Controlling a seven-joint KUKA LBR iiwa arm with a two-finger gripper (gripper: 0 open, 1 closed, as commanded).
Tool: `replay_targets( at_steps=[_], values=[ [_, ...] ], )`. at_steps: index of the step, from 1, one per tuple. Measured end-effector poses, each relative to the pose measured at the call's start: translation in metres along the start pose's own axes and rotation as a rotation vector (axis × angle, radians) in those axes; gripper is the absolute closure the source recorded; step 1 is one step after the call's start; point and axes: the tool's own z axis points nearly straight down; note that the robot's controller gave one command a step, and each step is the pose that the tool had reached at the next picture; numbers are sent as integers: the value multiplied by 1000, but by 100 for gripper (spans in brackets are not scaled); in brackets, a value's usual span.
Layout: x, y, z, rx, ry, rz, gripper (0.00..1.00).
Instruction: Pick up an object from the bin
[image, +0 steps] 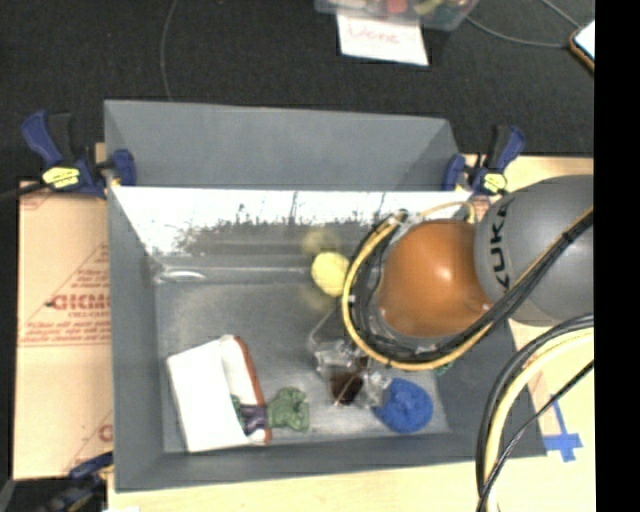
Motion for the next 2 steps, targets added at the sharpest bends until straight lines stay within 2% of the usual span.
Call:
replay_targets(
  at_steps=[2],
  values=[
    [0, -1, -7, 3, -3, 4, 100]
  ],
)
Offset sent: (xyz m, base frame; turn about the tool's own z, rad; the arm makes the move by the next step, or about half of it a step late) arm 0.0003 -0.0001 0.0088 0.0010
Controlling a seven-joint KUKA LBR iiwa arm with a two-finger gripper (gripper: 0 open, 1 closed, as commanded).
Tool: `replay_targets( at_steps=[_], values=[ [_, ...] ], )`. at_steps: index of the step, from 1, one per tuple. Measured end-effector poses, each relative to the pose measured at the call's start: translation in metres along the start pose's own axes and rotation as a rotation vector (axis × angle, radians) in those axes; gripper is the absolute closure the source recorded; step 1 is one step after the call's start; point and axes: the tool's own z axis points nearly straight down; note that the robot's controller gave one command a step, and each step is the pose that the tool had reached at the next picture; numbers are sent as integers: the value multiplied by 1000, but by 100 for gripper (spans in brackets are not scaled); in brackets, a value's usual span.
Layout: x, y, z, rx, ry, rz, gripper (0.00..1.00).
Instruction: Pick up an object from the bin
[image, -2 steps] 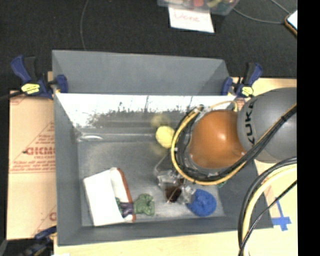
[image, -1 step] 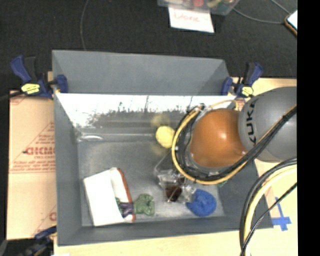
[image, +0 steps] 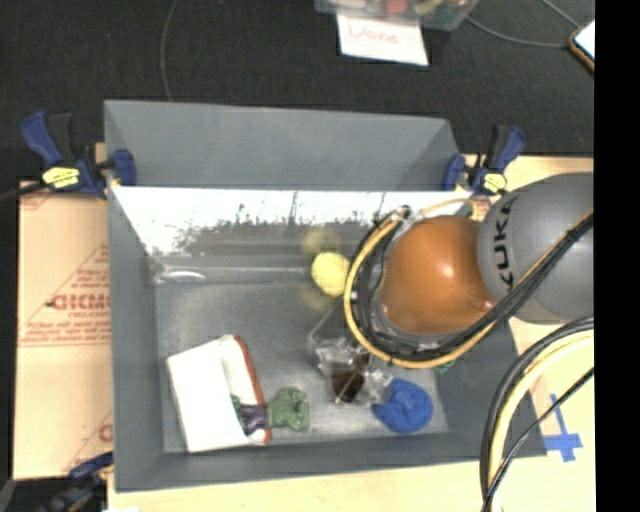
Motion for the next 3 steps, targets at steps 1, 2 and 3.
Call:
replay_targets(
  at_steps=[1, 2, 3],
  values=[
    [0, 0, -9, 1, -2, 4, 100],
    [0, 0, -32, -2, 1, 5, 100],
    [-1, -1, -57, 0, -1, 8, 100]
  ],
)
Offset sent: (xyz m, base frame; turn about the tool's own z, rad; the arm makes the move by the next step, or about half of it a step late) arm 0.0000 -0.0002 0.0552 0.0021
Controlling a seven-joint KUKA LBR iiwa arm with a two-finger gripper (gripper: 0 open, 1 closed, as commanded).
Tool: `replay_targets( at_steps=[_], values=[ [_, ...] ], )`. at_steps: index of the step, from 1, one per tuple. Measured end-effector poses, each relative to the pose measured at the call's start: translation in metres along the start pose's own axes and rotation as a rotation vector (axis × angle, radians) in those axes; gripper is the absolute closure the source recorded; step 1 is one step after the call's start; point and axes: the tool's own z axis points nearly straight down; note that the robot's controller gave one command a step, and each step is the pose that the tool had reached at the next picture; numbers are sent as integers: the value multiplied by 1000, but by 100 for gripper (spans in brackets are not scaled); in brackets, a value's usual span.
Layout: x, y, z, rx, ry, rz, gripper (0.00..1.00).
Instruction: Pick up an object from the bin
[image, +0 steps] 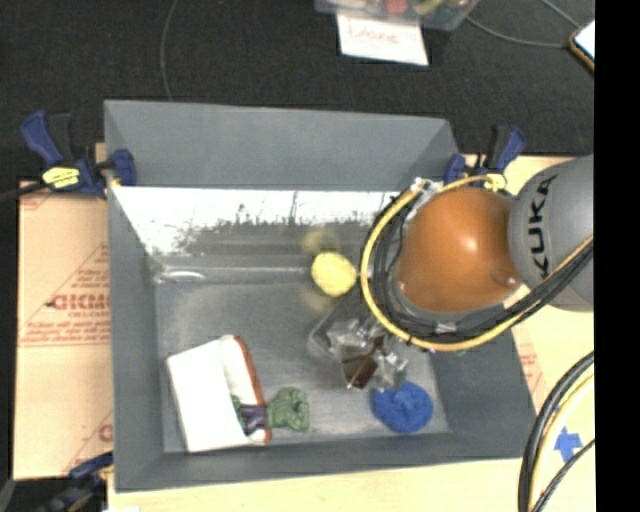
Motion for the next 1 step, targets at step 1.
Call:
replay_targets(
  at_steps=[1],
  values=[
    [0, 0, -21, 0, 0, 1, 100]
  ],
)
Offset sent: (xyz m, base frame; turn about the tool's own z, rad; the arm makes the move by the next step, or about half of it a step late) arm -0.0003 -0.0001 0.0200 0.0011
